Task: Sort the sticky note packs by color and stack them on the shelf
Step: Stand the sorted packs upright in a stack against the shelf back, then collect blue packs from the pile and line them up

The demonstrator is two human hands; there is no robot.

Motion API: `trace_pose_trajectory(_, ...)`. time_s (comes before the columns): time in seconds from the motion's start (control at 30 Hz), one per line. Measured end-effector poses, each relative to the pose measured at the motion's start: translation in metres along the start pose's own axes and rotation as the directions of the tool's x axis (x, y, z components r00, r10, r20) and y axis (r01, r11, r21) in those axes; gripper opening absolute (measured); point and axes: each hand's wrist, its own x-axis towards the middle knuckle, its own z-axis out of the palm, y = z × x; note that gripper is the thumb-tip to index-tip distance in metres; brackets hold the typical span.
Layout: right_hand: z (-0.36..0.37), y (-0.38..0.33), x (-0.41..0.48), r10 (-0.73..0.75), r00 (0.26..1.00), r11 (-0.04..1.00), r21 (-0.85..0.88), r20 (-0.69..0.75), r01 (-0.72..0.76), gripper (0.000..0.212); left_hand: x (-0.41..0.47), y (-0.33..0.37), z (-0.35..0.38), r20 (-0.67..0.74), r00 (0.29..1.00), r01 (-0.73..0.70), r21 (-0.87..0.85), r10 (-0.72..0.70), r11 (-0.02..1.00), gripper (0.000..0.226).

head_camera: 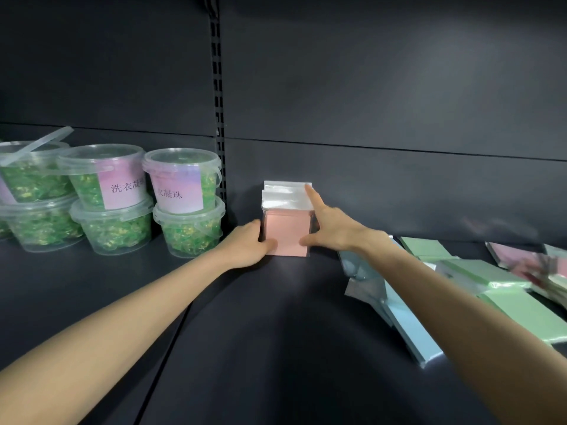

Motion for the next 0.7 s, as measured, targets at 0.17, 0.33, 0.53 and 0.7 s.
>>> trace_pose_trajectory(0.17,-0.013,0.008,-0.014,-0.014,0.992,1.000,-0.022,-0.128,0.011,0.099,-0.030,0.016,-0.012,-0.168,0.985,0.005,0.271,0.043,0.963,0.035)
trace_pose_trajectory(0.33,-0.037,0.026,-0.035,-0.005,0.980,0.992,-0.122,-0.197,-0.019,0.071,-0.048,0.043,-0.012,-0.232,0.954,-0.138,0.221,0.190,0.965,0.022)
trace_pose_trajectory(0.53,-0.062,0.071,-0.069,0.083,0.976,0.991,-0.085,-0.199,-0.101,0.054,-0.033,0.078,0.017,-0.086,0.970,-0.223,0.057,0.227,0.973,0.024)
trace_pose_trajectory(0.7,-0.074,0.107,-0.081,0.108,0.983,0.993,-0.028,-0.147,-0.113,0.046,-0.014,0.111,0.045,-0.065,0.980,-0.192,-0.034,0.189,0.981,0.032)
